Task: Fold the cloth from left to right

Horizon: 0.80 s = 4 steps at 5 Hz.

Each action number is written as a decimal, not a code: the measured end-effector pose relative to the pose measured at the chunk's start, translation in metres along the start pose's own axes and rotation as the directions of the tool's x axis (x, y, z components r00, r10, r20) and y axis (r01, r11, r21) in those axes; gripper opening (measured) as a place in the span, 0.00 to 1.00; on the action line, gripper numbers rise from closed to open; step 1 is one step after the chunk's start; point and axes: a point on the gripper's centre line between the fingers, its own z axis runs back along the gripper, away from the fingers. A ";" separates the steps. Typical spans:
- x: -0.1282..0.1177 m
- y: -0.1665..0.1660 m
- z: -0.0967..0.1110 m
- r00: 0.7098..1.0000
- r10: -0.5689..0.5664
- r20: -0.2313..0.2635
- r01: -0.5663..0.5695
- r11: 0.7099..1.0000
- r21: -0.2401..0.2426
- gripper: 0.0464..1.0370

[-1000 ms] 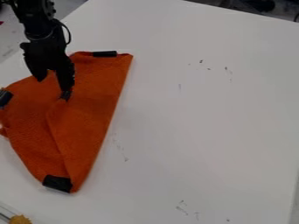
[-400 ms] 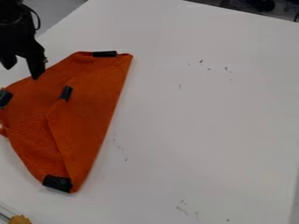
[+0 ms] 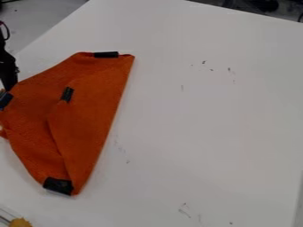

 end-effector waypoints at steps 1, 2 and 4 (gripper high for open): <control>-0.007 -0.002 -0.015 0.999 0.002 -0.034 -0.003 0.999 -0.032 0.96; -0.011 -0.001 -0.016 0.999 0.007 -0.044 -0.009 0.999 -0.038 0.96; -0.013 -0.004 -0.025 0.998 0.000 -0.057 -0.003 0.999 -0.053 0.63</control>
